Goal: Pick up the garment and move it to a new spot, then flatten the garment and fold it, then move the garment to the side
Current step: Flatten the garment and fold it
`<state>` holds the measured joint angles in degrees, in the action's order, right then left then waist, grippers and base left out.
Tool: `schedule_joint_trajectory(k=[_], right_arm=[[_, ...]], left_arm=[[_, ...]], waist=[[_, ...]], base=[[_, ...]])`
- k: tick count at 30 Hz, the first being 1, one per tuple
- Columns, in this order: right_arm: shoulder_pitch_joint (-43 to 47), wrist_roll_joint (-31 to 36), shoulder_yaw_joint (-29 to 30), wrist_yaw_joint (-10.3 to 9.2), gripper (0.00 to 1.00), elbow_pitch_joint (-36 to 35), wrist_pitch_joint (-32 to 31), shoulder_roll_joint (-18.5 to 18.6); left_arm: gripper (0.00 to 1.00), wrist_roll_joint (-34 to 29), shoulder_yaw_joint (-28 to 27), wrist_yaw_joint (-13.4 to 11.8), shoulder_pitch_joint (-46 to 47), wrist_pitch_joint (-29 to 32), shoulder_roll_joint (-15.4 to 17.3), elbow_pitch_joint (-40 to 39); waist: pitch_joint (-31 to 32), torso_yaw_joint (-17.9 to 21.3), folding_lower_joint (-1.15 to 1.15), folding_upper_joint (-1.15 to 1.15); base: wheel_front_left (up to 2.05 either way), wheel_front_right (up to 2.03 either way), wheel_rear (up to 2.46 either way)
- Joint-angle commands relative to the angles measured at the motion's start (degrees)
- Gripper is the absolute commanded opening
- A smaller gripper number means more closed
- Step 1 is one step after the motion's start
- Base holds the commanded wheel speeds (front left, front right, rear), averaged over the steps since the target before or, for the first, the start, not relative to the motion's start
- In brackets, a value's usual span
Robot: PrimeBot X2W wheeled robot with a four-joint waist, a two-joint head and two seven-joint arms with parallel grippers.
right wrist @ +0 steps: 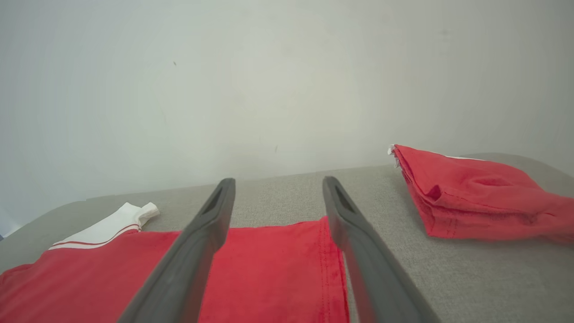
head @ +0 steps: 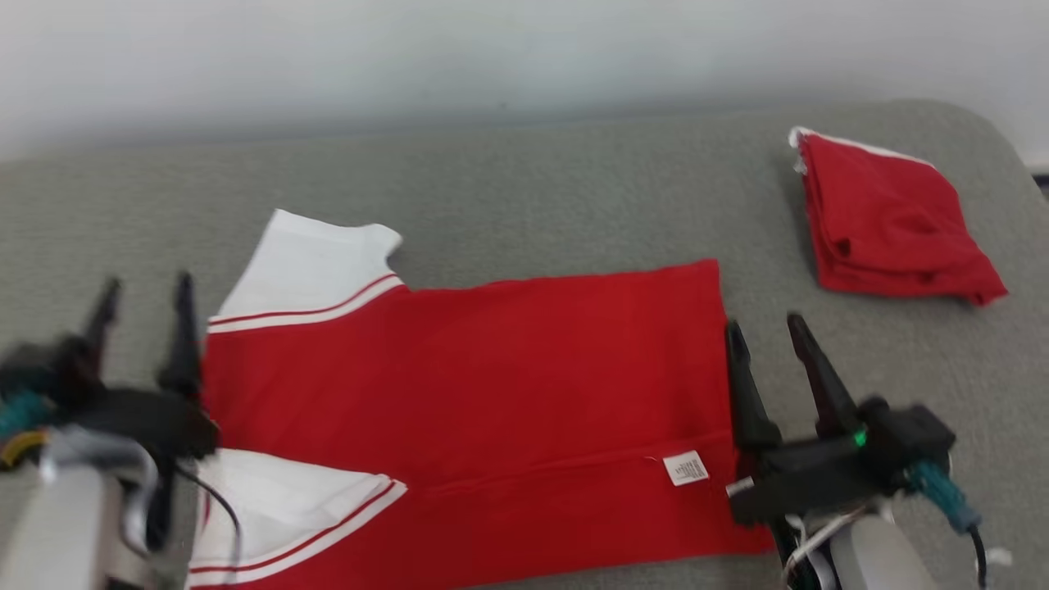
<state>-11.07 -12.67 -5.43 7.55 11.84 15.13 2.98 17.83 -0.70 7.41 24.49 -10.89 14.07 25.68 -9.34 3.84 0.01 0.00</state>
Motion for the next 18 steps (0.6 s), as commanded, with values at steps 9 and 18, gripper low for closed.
schedule_joint_trajectory(k=[9, 18], right_arm=[[-10.39, -3.78, -5.28, -0.13, 1.00, -0.58, 0.02, -0.15], [-12.80, -4.96, -7.29, -0.13, 1.00, -0.35, 0.02, -0.14]], left_arm=[[1.00, 6.69, 4.98, 0.02, 16.52, 8.65, 10.13, 7.88], [1.00, 8.33, 7.42, -0.01, 24.97, 14.18, 13.99, 16.69]], waist=[[-12.29, 11.75, -0.01, 0.00], [-15.64, 14.64, -0.01, 0.00]], base=[[0.00, 0.00, 0.00], [0.00, 0.00, 0.00]])
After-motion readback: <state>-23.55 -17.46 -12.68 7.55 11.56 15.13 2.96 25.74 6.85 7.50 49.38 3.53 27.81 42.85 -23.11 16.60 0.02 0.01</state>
